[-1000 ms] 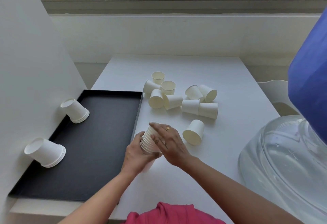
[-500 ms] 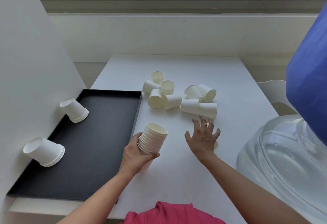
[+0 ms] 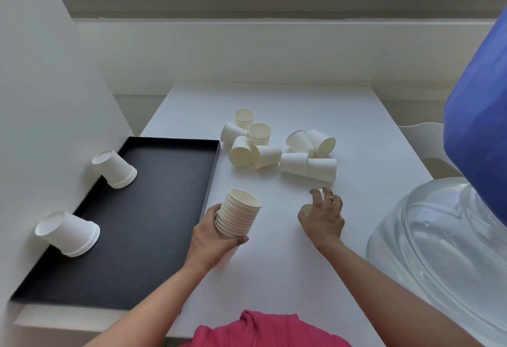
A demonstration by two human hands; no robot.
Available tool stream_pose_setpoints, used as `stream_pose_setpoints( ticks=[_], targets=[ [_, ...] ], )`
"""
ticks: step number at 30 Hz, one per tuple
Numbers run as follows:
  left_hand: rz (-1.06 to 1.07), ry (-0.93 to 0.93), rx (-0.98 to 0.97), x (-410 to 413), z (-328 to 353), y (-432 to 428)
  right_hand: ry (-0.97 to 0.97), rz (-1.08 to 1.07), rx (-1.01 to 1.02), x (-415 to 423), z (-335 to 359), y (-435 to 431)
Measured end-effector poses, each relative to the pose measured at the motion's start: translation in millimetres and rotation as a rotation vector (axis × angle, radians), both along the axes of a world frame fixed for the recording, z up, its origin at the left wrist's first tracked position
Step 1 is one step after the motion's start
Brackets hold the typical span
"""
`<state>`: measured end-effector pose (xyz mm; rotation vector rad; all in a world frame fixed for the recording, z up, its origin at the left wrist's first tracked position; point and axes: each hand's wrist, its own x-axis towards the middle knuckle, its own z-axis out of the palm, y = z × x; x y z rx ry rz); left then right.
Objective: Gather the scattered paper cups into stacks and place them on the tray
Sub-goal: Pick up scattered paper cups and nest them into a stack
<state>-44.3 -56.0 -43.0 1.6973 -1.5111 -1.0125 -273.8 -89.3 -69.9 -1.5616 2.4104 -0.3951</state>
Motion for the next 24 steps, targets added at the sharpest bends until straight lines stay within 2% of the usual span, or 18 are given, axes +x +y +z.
stream_pose_setpoints(
  ticks=[6,12,19,22,24],
  targets=[
    [-0.005,-0.014,0.001,0,0,0,-0.005,0.068,0.016,5,-2,0],
    [0.0,-0.013,0.001,-2,2,0,-0.096,0.15,-0.03,15,3,1],
    [0.001,-0.023,-0.014,-1,4,0,-0.245,0.126,-0.18,25,14,-6],
    [-0.011,-0.033,-0.026,-2,4,1,-0.443,0.041,-0.223,30,26,-13],
    [-0.022,-0.039,-0.033,-3,5,2,-0.75,-0.027,-0.274,33,33,-17]
  ],
)
